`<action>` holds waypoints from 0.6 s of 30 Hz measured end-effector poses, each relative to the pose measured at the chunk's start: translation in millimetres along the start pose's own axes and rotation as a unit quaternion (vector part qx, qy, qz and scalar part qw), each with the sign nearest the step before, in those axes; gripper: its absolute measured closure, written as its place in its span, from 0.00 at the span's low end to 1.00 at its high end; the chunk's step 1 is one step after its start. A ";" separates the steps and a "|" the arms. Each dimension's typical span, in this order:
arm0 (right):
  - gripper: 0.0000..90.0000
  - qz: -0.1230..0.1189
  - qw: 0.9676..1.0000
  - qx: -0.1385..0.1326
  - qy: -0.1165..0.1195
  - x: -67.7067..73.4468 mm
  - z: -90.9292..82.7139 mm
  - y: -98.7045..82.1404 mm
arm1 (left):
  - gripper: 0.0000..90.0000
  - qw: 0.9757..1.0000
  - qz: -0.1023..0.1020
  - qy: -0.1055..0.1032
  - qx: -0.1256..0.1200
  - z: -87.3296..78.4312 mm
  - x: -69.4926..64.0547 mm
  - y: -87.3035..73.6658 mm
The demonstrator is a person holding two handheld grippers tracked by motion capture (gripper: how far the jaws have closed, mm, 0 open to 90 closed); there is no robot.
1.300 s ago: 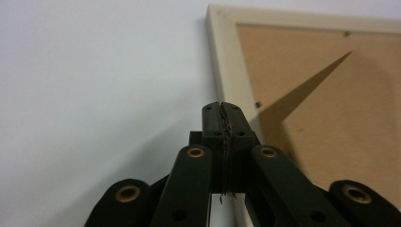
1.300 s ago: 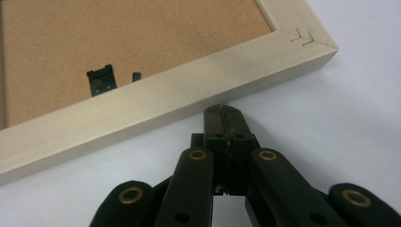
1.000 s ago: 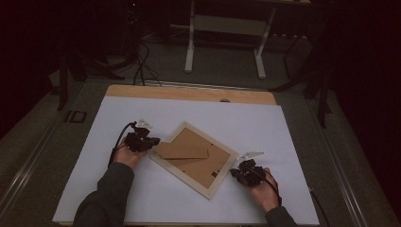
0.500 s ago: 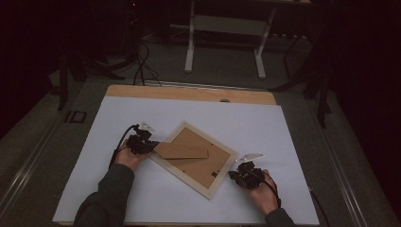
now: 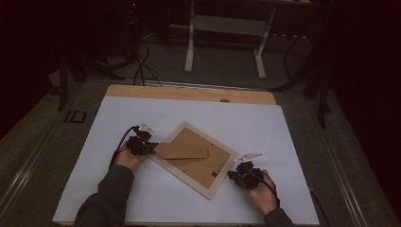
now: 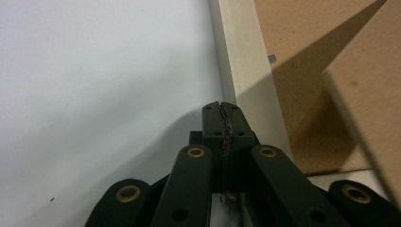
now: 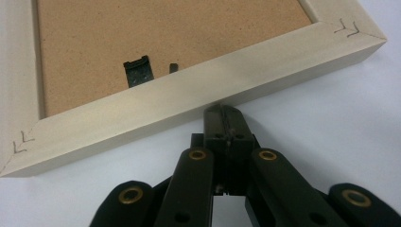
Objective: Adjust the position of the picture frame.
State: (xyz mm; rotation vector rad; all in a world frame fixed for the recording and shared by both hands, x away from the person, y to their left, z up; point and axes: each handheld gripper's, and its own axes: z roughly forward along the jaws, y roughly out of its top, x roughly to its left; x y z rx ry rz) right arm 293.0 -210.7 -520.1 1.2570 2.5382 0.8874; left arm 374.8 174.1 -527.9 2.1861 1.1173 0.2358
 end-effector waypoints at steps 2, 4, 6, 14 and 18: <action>1.00 0.000 1.000 0.000 0.001 -0.6 0.1 0.1 | 1.00 1.000 -0.002 0.000 -0.001 -0.1 -0.1 -0.1; 1.00 0.001 1.000 -0.001 0.001 -1.1 0.4 0.5 | 1.00 1.000 -0.008 -0.001 -0.001 -0.3 0.1 -0.8; 1.00 0.002 1.000 -0.001 -0.001 -0.9 0.6 0.8 | 1.00 1.000 -0.012 -0.002 -0.004 -0.4 0.6 -1.6; 1.00 0.006 1.000 -0.001 -0.007 -2.8 1.9 3.3 | 1.00 1.000 -0.020 -0.005 -0.007 -1.6 0.0 -4.4; 1.00 0.002 1.000 0.000 -0.010 -4.0 2.4 4.8 | 1.00 1.000 -0.022 -0.005 -0.006 -2.3 -1.8 -5.0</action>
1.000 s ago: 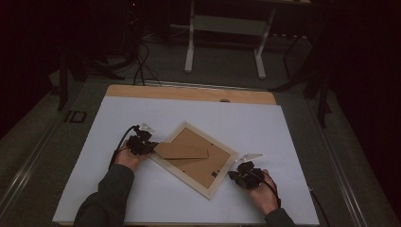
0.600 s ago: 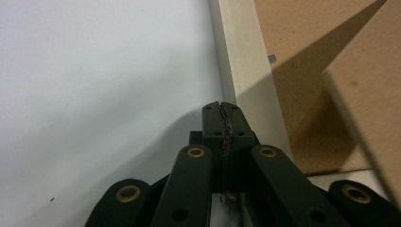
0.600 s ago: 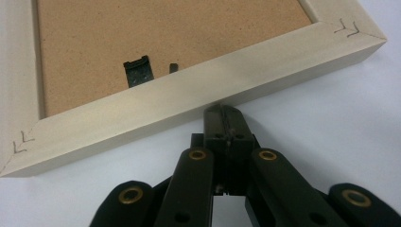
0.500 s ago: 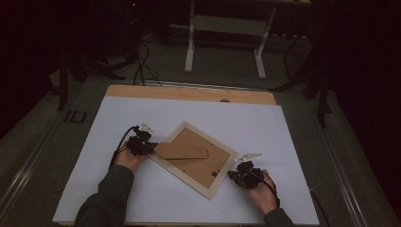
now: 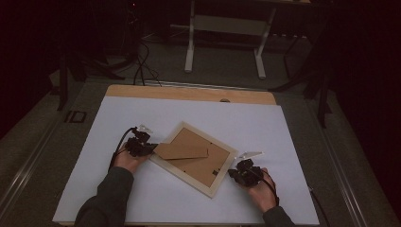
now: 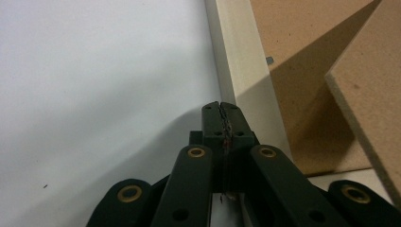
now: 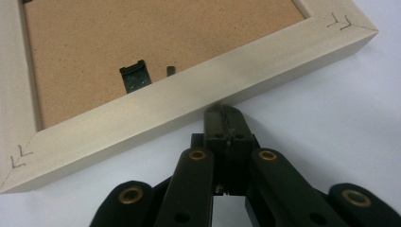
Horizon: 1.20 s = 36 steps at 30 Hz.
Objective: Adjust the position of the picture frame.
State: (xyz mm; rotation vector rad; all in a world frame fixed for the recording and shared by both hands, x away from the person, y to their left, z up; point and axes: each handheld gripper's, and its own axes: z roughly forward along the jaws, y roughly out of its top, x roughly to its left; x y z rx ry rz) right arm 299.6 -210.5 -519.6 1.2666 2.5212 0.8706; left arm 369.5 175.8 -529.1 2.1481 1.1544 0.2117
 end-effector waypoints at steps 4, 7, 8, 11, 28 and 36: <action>1.00 -0.001 1.000 0.005 -0.008 -2.5 0.8 3.3 | 1.00 1.000 -0.009 -0.004 -0.002 -0.6 -1.1 -1.8; 1.00 0.002 1.000 0.006 -0.012 -4.3 0.9 4.2 | 1.00 1.000 -0.010 -0.006 -0.004 -1.0 -3.4 -3.6; 1.00 0.002 1.000 0.005 -0.012 -5.5 0.9 4.5 | 1.00 1.000 -0.010 -0.006 -0.002 -1.5 -4.4 -4.1; 1.00 0.007 1.000 0.004 -0.013 -7.8 1.2 4.9 | 1.00 1.000 -0.011 -0.006 -0.002 -2.2 -6.3 -5.1; 1.00 0.020 0.999 0.008 -0.027 -22.4 7.6 17.7 | 1.00 1.000 -0.025 0.005 0.003 -7.0 -18.0 -11.7; 1.00 0.025 0.999 0.008 -0.024 -28.0 11.7 24.2 | 1.00 0.999 -0.029 0.015 0.002 -9.1 -21.2 -14.4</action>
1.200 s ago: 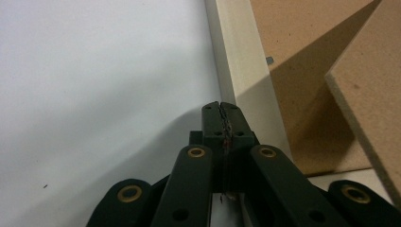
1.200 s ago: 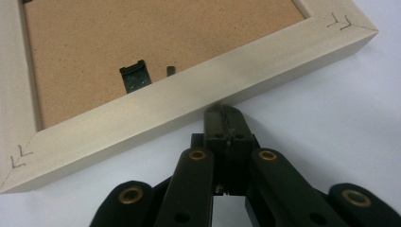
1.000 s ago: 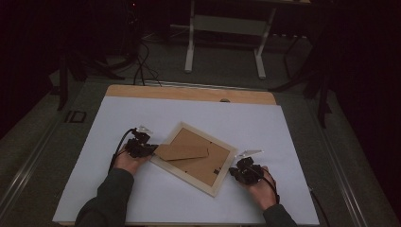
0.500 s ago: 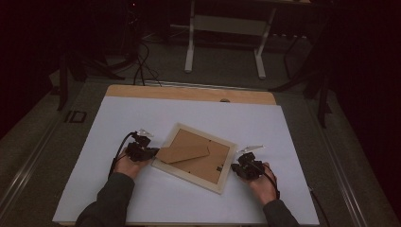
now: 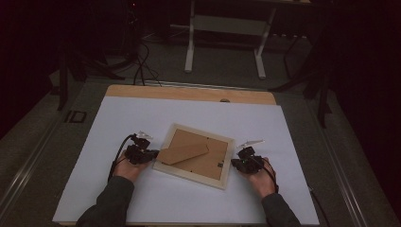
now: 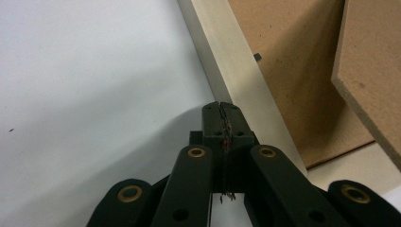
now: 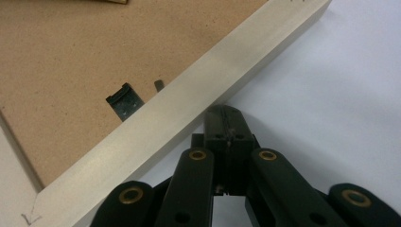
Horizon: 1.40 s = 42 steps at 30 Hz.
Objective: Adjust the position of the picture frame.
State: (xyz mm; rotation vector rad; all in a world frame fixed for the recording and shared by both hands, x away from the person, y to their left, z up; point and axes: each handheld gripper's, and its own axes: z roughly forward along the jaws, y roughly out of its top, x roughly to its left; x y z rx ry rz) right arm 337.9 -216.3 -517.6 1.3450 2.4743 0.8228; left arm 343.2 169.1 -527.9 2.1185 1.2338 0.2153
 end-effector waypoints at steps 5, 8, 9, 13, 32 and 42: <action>1.00 0.002 1.000 0.001 0.002 -3.1 4.0 6.5 | 1.00 1.000 -0.011 0.004 -0.003 -2.1 -1.0 -1.0; 1.00 0.009 1.000 0.000 -0.001 -4.1 7.5 11.6 | 1.00 1.000 -0.028 0.003 -0.004 -4.4 -0.6 -4.0; 1.00 0.010 1.000 0.000 -0.001 -4.4 8.2 12.7 | 1.00 0.999 -0.032 0.002 -0.005 -4.9 -0.8 -4.9; 1.00 0.010 1.000 0.002 -0.002 -5.6 11.0 17.7 | 1.00 0.999 -0.036 0.002 -0.006 -6.4 -1.2 -7.2; 1.00 0.007 1.000 -0.004 -0.020 -12.3 20.6 32.3 | 1.00 0.999 -0.034 -0.004 -0.010 -12.5 -11.0 -10.7; 1.00 0.020 1.000 -0.010 -0.012 -16.7 22.4 33.4 | 1.00 0.999 -0.040 -0.015 -0.016 -12.7 -10.9 -14.0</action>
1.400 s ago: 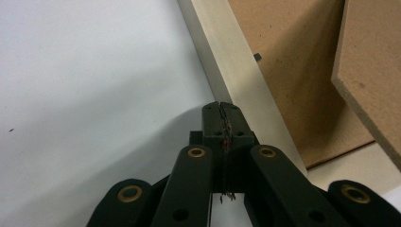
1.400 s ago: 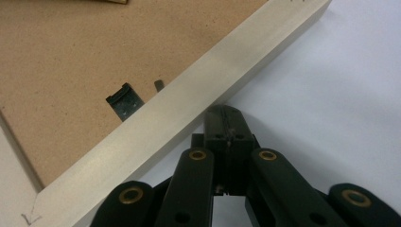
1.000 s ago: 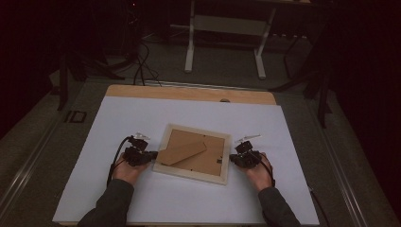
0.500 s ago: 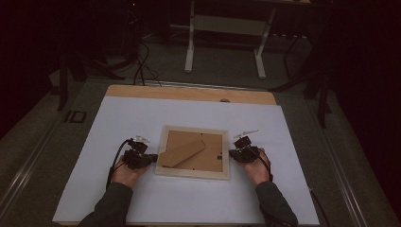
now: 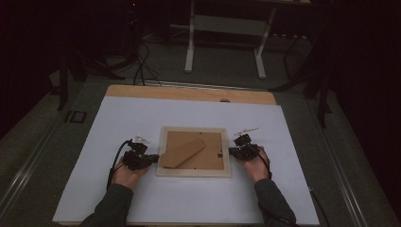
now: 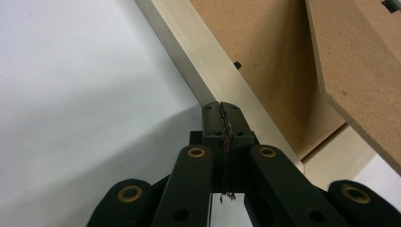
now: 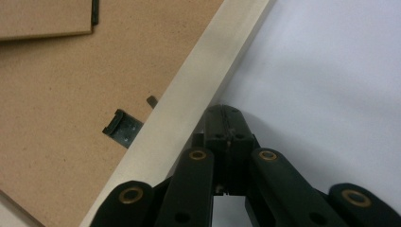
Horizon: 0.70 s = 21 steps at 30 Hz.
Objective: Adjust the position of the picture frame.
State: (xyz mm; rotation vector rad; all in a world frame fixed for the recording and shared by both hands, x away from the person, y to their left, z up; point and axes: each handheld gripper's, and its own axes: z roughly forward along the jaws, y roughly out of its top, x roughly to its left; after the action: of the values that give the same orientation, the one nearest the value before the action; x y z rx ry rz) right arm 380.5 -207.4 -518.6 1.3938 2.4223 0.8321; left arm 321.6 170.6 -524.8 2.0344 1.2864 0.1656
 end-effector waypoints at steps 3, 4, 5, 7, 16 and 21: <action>1.00 0.001 1.000 0.000 0.000 -0.2 0.2 0.1 | 1.00 1.000 -0.003 -0.003 -0.002 -0.2 0.4 -1.0; 1.00 0.001 1.000 -0.001 0.000 -0.2 0.1 0.0 | 1.00 1.000 -0.002 -0.005 -0.002 -0.6 0.7 -1.4; 1.00 0.001 1.000 -0.001 0.000 -0.2 0.1 0.0 | 1.00 1.000 -0.002 -0.005 -0.002 -0.6 0.7 -1.4; 1.00 0.000 1.000 -0.003 -0.001 0.0 0.2 -0.5 | 1.00 1.000 -0.001 -0.007 -0.001 -1.1 0.4 -1.9; 0.97 -0.007 1.000 -0.011 -0.003 -0.1 -0.5 -2.7 | 0.98 1.000 0.002 0.002 -0.008 -1.0 0.6 -2.9; 0.92 -0.002 1.000 -0.021 -0.009 -2.6 -5.3 -3.4 | 0.93 1.000 -0.001 0.006 -0.014 -3.1 3.0 -2.9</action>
State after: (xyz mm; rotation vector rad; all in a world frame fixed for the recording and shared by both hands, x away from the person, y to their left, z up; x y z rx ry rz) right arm 377.0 -212.9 -516.5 1.3747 2.3785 0.8605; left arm 319.6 175.3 -525.1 2.0108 1.2877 0.1948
